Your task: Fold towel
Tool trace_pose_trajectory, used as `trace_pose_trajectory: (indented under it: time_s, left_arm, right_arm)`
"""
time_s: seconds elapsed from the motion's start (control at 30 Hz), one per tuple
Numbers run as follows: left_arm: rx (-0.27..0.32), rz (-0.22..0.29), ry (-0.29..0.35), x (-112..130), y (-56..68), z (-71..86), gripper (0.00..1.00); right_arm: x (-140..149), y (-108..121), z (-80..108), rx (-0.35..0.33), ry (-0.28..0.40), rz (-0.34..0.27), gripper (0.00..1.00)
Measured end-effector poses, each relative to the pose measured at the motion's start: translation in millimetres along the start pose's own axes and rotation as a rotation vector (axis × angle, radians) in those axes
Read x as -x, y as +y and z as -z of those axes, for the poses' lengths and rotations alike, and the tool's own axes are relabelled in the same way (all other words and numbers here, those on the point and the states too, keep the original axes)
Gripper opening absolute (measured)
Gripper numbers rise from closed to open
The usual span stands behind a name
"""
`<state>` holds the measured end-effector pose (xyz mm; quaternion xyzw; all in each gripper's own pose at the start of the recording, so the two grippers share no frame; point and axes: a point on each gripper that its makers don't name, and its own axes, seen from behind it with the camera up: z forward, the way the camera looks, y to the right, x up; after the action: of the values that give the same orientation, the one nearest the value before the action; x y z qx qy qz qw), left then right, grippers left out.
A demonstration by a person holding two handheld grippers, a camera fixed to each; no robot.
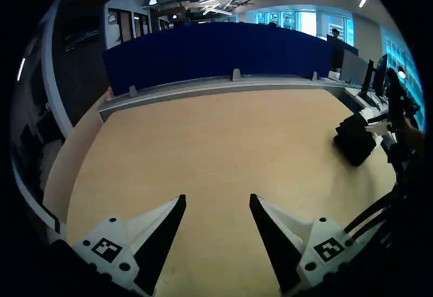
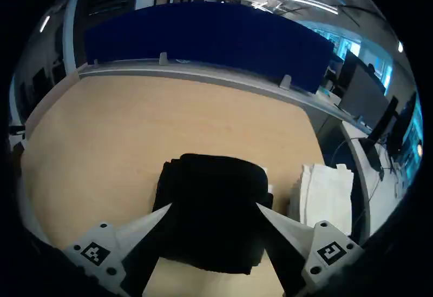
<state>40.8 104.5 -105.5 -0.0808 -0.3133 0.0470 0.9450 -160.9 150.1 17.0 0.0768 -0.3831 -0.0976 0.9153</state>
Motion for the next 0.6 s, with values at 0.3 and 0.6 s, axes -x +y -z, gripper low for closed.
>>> trace_pose_trajectory:
  time_s: [0.3, 0.6]
  left_arm:
    - [-0.029, 0.022, -0.009, 4.5, -10.5, 1.6, 0.87]
    - [-0.051, 0.033, -0.016, 5.7, -16.1, 0.4, 0.87]
  right_arm:
    - [-14.4, 8.0, -25.1, -0.006, -0.019, 0.014, 1.00]
    - [-4.9, 16.0, -44.0, -0.007, -0.053, -0.007, 1.00]
